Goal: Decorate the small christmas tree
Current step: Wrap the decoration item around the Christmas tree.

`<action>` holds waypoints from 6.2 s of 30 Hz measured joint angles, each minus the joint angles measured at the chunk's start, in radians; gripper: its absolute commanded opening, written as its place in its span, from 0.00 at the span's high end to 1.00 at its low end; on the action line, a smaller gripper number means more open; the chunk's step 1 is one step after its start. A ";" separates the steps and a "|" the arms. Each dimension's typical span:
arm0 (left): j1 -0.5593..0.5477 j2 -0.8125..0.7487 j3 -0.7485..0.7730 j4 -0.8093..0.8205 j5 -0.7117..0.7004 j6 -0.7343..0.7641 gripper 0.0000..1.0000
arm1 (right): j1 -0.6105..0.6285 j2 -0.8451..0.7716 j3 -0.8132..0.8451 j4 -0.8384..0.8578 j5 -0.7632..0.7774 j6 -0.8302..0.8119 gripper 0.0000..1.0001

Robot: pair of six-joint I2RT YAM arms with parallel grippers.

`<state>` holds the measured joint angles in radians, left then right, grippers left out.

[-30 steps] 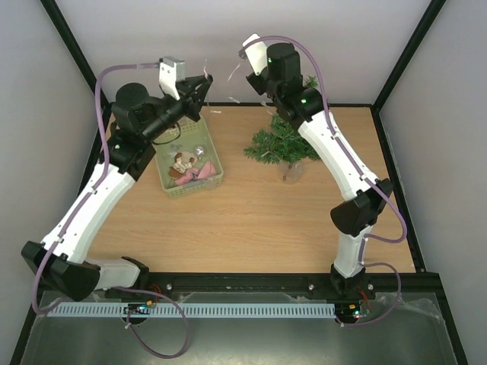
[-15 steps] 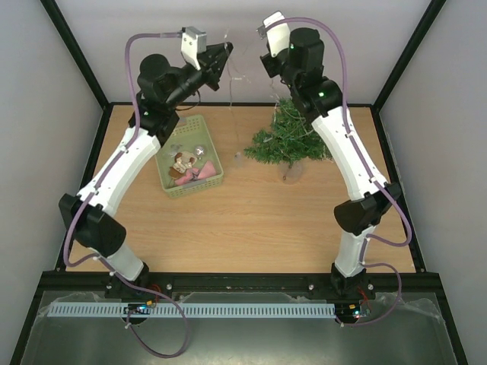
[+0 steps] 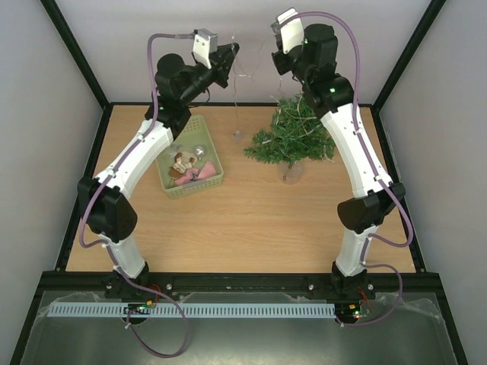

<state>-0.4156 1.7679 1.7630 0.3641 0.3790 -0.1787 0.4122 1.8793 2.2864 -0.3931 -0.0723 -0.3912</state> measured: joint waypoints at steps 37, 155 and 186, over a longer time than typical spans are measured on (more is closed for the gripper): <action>0.024 0.266 0.179 0.143 -0.012 -0.212 0.90 | -0.010 0.021 0.020 -0.099 0.089 0.134 0.94; -0.165 0.074 -0.114 -0.446 0.352 0.133 0.60 | -0.138 0.011 -0.101 -0.020 -0.250 0.118 0.98; -0.169 0.074 -0.153 -0.491 0.204 0.107 0.85 | -0.218 -0.018 -0.175 -0.023 -0.148 0.388 0.78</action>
<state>-0.5842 1.8416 1.6096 -0.1272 0.5831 -0.0719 0.1940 1.8614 2.1117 -0.4156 -0.2203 -0.0032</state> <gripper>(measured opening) 0.146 0.201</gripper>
